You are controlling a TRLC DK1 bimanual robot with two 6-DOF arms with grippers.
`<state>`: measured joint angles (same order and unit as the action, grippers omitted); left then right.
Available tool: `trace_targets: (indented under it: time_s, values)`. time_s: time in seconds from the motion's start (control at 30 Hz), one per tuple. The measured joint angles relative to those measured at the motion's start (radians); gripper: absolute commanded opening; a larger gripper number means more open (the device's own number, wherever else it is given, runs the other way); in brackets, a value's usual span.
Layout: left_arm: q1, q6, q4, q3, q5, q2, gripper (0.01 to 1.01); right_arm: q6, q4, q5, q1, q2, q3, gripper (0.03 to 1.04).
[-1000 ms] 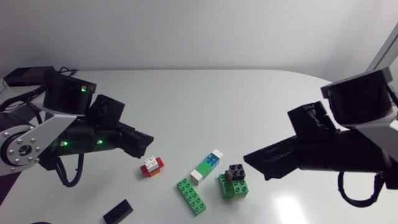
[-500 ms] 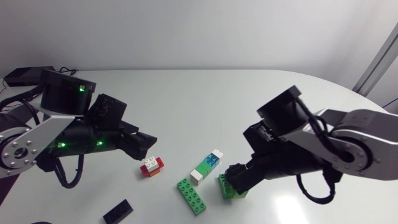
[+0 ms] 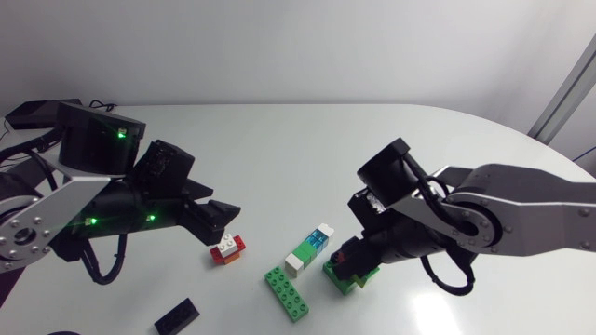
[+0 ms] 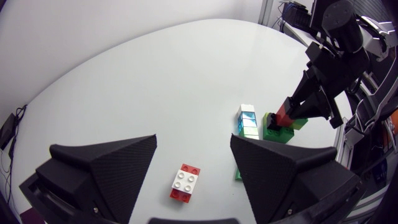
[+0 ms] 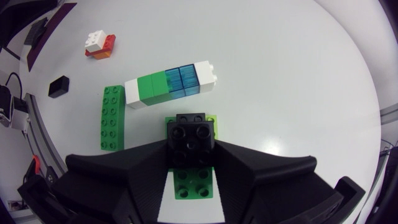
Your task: Separate the duplo bricks
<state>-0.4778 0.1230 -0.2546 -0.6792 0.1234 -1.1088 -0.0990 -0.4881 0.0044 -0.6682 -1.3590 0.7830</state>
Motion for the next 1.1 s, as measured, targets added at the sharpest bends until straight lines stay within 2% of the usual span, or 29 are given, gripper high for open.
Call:
trace_targets:
  time_s: [0.27, 0.4, 0.47, 0.63, 0.73, 0.83, 0.93, 1.1]
  values:
    - [-0.018, 0.038, 0.016, 0.000, -0.023, -0.004, 0.823, 0.224, -0.009, -0.043, 0.107, 0.016, 0.013, 0.20]
    - [-0.037, 0.054, 0.034, 0.000, -0.025, -0.004, 0.823, 0.308, -0.014, -0.148, 0.156, 0.077, 0.055, 0.20]
    - [-0.056, 0.071, 0.034, 0.000, -0.020, -0.003, 0.825, 0.360, -0.005, -0.247, 0.194, 0.130, 0.078, 0.20]
    - [-0.092, 0.115, 0.034, 0.000, 0.076, 0.004, 0.825, 0.453, 0.005, -0.410, 0.262, 0.218, 0.087, 0.20]
    - [-0.100, 0.135, 0.033, -0.007, 0.092, 0.003, 0.825, 0.496, 0.033, -0.461, 0.276, 0.247, 0.073, 0.20]
    - [-0.101, 0.143, 0.006, -0.057, 0.174, -0.023, 0.823, 0.537, 0.066, -0.506, 0.276, 0.293, 0.033, 0.20]
    - [-0.101, 0.150, 0.000, -0.111, 0.245, -0.056, 0.825, 0.594, 0.068, -0.552, 0.276, 0.330, -0.003, 0.20]
    - [-0.114, 0.196, -0.002, -0.126, 0.266, -0.075, 0.825, 0.729, 0.038, -0.620, 0.290, 0.387, -0.057, 0.19]
